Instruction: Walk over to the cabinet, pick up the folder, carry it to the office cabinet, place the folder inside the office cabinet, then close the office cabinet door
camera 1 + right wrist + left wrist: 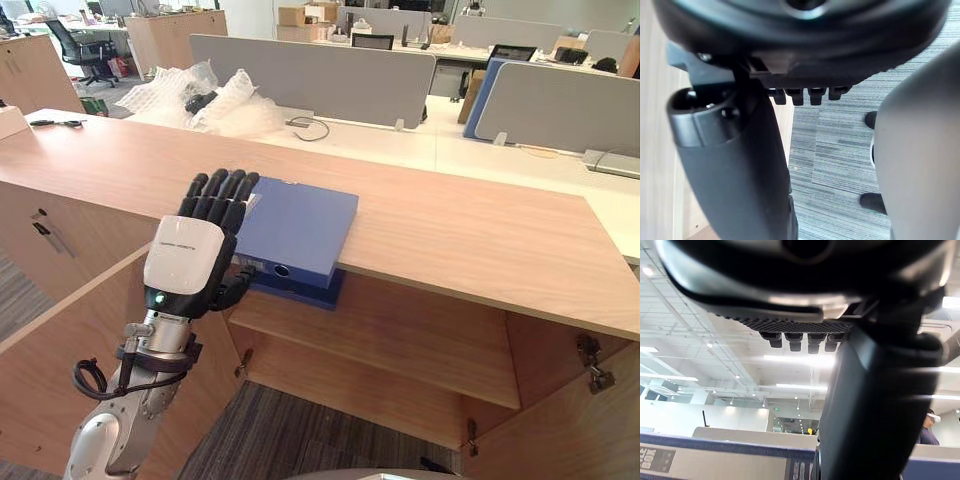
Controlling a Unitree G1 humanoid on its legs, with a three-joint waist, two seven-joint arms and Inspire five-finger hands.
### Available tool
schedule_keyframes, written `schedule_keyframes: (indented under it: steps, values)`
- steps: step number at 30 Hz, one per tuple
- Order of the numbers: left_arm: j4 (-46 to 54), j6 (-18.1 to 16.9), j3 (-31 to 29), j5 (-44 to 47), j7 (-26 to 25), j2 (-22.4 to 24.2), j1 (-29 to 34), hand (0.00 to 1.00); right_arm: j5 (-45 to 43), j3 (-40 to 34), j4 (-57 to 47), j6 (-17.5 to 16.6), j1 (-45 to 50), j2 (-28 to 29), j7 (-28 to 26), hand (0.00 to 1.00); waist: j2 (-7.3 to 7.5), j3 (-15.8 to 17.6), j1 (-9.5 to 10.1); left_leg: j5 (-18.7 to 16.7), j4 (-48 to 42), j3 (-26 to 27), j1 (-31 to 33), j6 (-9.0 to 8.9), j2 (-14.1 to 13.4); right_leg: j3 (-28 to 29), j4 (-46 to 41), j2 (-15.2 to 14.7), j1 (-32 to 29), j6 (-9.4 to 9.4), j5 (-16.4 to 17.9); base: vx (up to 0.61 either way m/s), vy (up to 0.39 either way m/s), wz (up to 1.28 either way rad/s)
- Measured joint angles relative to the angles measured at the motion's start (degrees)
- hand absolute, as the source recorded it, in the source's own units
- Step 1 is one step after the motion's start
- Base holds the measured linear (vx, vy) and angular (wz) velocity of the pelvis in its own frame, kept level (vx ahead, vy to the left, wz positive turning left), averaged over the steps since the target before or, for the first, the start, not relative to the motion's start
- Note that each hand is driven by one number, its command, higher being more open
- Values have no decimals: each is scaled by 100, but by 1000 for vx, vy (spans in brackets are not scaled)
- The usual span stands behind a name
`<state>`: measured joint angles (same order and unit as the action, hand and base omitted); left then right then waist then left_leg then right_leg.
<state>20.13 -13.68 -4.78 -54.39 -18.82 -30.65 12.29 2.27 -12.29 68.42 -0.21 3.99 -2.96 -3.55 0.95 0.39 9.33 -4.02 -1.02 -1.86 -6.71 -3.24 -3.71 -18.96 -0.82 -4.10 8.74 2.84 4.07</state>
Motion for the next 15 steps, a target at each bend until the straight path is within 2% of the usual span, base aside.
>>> schedule_keyframes:
  steps: [5,10,15]
  values:
    - [-527,-35,239,-105,67,-449,-60,100,2,-6,-11,0,-13,-32,2,100,-32,20,-41,72,157,11,-115,21,-3,-2,17,3,36,-3,-5,0,0,0]
    - [-856,-69,260,-251,132,-582,-67,100,2,-11,-11,2,-21,-56,2,100,-39,23,-68,119,257,30,-133,33,14,-3,156,4,61,4,-82,0,0,0]
    - [-1137,-69,412,-266,167,-629,-138,100,5,-16,-13,2,-35,-142,2,100,-126,68,-88,125,290,47,-212,43,64,-2,315,-17,195,43,-163,0,0,0]
